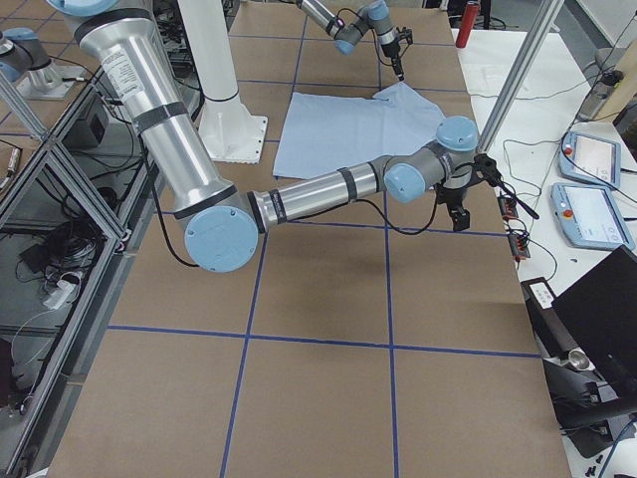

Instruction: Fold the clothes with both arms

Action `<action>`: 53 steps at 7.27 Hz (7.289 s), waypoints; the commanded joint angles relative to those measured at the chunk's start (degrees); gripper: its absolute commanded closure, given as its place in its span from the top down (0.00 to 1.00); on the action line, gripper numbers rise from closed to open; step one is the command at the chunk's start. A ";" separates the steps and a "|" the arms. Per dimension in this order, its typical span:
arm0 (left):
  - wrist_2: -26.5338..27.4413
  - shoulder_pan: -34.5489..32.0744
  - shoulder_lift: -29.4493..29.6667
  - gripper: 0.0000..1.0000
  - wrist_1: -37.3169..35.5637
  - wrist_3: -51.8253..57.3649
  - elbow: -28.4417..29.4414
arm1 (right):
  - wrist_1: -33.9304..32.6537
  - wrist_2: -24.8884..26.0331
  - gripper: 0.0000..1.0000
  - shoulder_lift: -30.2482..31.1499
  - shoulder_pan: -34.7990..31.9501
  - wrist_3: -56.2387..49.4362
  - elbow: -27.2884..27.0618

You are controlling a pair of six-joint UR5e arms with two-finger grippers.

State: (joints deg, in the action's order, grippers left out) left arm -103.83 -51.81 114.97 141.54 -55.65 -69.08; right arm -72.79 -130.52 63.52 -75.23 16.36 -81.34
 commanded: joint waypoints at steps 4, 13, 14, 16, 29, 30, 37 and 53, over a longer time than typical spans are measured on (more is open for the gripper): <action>1.44 2.15 0.43 0.45 0.23 0.02 1.32 | 0.01 0.09 1.00 0.11 0.00 -0.01 -0.05; 4.14 8.29 14.53 0.00 -26.64 -9.64 -7.33 | 0.10 0.18 1.00 0.03 0.17 0.34 -0.05; 4.34 9.52 16.49 0.00 -26.23 -10.43 -3.90 | 0.10 0.18 1.00 0.03 0.26 0.34 0.04; 4.77 9.62 19.67 0.00 -25.88 -10.44 0.61 | 0.10 0.18 1.00 0.03 0.35 0.69 -0.05; 1.96 15.05 -3.15 1.00 -25.43 -14.18 -36.35 | -0.51 47.04 0.99 18.74 55.47 80.78 -40.56; 2.05 16.46 -7.09 1.00 -25.43 -16.31 -40.13 | -0.69 48.94 0.95 20.49 60.07 86.41 -42.48; 17.78 41.24 -28.13 0.58 -25.35 -46.11 -52.56 | -16.07 58.89 0.78 18.76 75.84 108.27 -48.21; 18.66 44.42 -28.23 0.23 -25.43 -45.95 -49.92 | -15.98 59.68 0.81 18.48 75.85 107.92 -47.33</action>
State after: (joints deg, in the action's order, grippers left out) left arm -85.18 -7.42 86.75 116.11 -101.71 -119.02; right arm -88.78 -70.84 82.00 0.62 124.26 -128.70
